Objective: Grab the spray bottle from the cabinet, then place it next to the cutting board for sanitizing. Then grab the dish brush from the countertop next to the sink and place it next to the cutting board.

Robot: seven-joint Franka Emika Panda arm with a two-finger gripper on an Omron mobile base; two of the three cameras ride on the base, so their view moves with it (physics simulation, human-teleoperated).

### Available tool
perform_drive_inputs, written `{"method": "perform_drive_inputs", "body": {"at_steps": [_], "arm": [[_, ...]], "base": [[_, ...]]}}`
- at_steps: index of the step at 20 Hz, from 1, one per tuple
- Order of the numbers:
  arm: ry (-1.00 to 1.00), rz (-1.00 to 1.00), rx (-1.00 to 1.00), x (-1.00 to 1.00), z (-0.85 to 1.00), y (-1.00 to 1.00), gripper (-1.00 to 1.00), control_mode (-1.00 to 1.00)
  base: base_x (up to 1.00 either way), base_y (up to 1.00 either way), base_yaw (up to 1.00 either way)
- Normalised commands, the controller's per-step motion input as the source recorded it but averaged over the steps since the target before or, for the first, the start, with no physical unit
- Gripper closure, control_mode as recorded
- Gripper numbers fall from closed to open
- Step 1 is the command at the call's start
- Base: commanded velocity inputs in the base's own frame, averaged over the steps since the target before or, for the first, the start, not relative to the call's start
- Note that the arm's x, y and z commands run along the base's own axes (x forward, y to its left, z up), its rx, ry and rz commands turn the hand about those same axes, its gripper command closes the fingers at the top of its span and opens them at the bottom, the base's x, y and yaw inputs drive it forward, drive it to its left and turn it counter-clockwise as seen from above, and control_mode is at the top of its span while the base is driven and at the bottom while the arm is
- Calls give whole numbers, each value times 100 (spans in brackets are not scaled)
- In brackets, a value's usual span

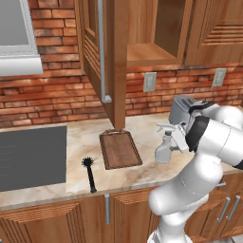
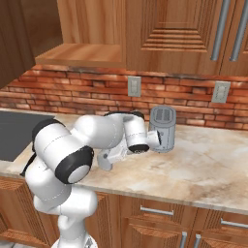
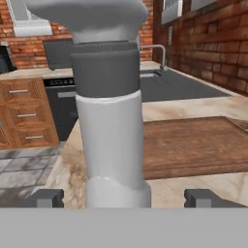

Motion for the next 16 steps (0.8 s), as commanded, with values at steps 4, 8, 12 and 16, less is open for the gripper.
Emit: {"method": "perform_drive_inputs", "body": {"at_steps": [4,8,12,16], "arm": [[0,0,1,-3,0,-4,-100,-100],[0,0,0,-1,0,-5,-100,-100],[0,0,5,-3,1,-36,-100,-100],[0,0,8,-4,6,-44,-100,-100]], "base": [[0,0,0],[0,0,0],[0,0,0],[0,0,0]]}}
